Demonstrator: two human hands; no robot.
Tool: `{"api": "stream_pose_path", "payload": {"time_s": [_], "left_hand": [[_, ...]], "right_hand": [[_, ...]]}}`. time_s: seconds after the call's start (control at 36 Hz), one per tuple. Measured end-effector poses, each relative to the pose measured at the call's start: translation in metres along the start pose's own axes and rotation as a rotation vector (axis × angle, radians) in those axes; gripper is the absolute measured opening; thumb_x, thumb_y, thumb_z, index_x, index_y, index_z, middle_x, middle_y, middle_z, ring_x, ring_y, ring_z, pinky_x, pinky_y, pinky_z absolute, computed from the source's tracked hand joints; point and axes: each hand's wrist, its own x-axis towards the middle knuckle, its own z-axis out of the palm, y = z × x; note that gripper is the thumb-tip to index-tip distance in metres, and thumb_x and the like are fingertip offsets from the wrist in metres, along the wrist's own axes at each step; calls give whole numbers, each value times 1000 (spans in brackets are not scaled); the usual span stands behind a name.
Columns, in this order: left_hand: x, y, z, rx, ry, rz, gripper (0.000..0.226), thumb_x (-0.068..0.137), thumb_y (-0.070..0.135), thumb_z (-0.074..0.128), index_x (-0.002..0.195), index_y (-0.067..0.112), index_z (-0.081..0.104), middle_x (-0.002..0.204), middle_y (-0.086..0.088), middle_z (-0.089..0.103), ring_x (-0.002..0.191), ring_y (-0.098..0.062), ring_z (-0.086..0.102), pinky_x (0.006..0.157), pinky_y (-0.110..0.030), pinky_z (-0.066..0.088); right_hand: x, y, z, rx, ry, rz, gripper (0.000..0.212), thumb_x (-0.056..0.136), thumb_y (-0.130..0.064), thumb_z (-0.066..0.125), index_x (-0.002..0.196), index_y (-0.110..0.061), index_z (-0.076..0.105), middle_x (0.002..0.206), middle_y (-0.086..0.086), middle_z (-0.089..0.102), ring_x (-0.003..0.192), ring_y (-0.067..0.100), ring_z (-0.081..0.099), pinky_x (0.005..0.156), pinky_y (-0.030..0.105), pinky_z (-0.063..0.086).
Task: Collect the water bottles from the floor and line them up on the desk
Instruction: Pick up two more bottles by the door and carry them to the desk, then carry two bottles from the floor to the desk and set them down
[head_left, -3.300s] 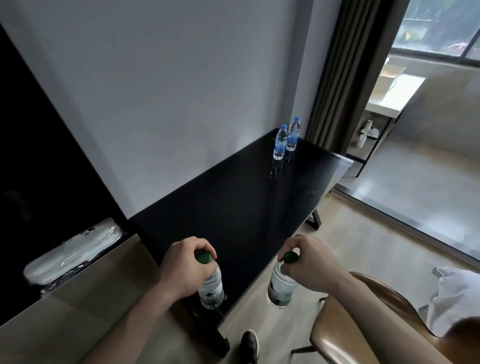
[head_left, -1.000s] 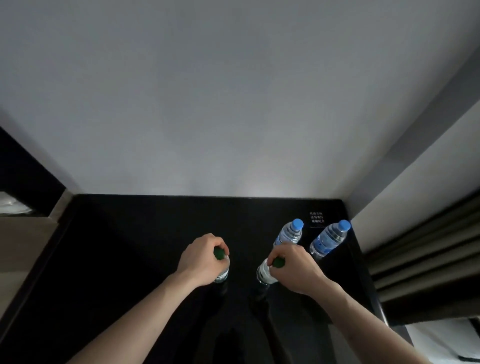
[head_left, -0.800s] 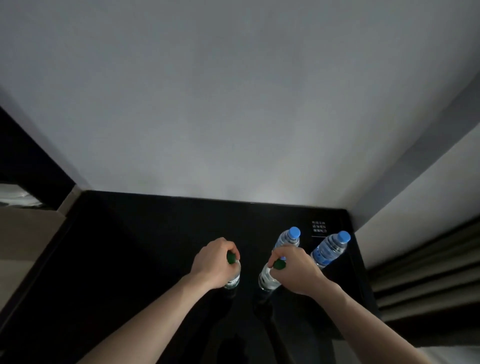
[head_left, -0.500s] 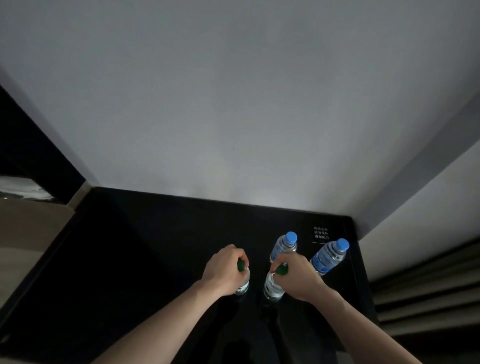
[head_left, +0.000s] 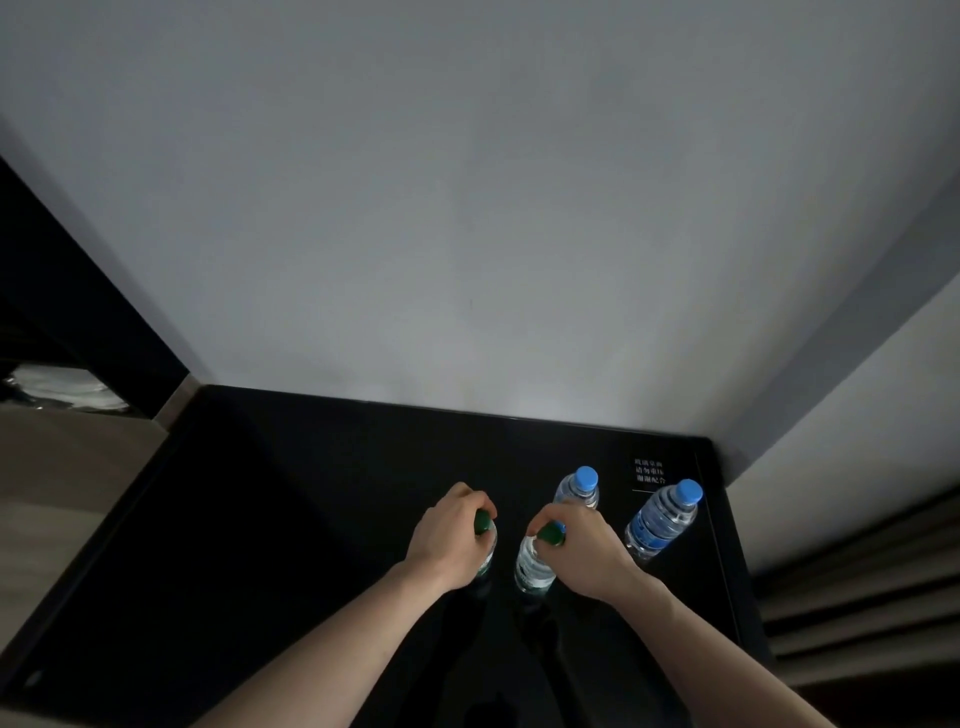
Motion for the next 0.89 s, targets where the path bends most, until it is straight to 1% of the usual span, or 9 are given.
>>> {"api": "stream_pose_path", "payload": {"time_s": [0.11, 0.25, 0.33, 0.39, 0.44, 0.5, 0.56, 0.72, 0.89], "left_hand": [[-4, -4, -4, 14, -31, 13, 33, 95, 33, 64, 127, 29, 58, 130, 11, 50, 94, -10, 68, 74, -19, 52], [-16, -17, -13, -10, -47, 53, 52, 95, 29, 64, 144, 31, 45, 142, 13, 44, 103, -11, 66, 83, -23, 57], [-33, -31, -27, -71, -15, 39, 55, 93, 33, 66, 142, 39, 43, 140, 22, 41, 99, 0, 63, 77, -17, 55], [-48, -46, -41, -106, 32, 0, 54, 91, 36, 68, 137, 48, 43, 135, 30, 39, 96, 8, 58, 71, -13, 53], [-67, -66, -59, -110, 80, -40, 53, 91, 37, 69, 134, 53, 42, 131, 35, 37, 98, 12, 55, 69, -12, 53], [-89, -89, -80, -94, 115, -75, 53, 90, 37, 70, 133, 53, 43, 129, 37, 35, 100, 14, 53, 72, -13, 55], [-111, -114, -103, -88, 137, -111, 52, 90, 37, 70, 133, 51, 44, 132, 36, 35, 106, 12, 52, 80, -16, 56], [-176, -192, -169, -43, 171, -247, 52, 92, 41, 67, 138, 47, 45, 140, 32, 32, 126, 4, 46, 102, -20, 46], [-235, -271, -207, -38, 289, -314, 48, 91, 41, 67, 135, 45, 48, 141, 27, 34, 129, 2, 39, 111, -23, 38]], "right_hand": [[-6, -4, 0, -10, 27, 17, 30, 88, -21, 59, 111, -39, 66, 111, -17, 58, 88, 7, 64, 76, 28, 58], [-15, -7, -4, -60, 25, 51, 39, 86, -28, 61, 123, -40, 61, 120, -15, 59, 95, 9, 64, 79, 28, 57], [-16, -16, -12, -24, 29, 85, 42, 85, -33, 66, 126, -40, 58, 122, -12, 59, 97, 6, 62, 78, 23, 54], [-14, -29, -15, -4, 59, 83, 41, 83, -38, 68, 124, -41, 59, 113, -13, 61, 89, 4, 62, 71, 20, 49], [-12, -48, -13, 0, 96, 36, 39, 82, -42, 70, 120, -43, 61, 104, -17, 61, 80, -2, 61, 64, 14, 43], [-9, -73, -5, -9, 94, -49, 37, 83, -44, 70, 118, -46, 61, 108, -22, 57, 85, -7, 59, 65, 8, 40], [-6, -101, 8, -40, 51, -136, 36, 84, -45, 67, 118, -50, 58, 113, -26, 53, 93, -10, 57, 70, 7, 41], [6, -195, 73, -145, -138, -316, 43, 88, -49, 64, 129, -49, 51, 136, -28, 43, 126, -3, 44, 104, 19, 37], [17, -290, 147, -206, -277, -397, 51, 91, -47, 62, 139, -47, 44, 153, -26, 30, 142, 1, 28, 115, 21, 23]]}}
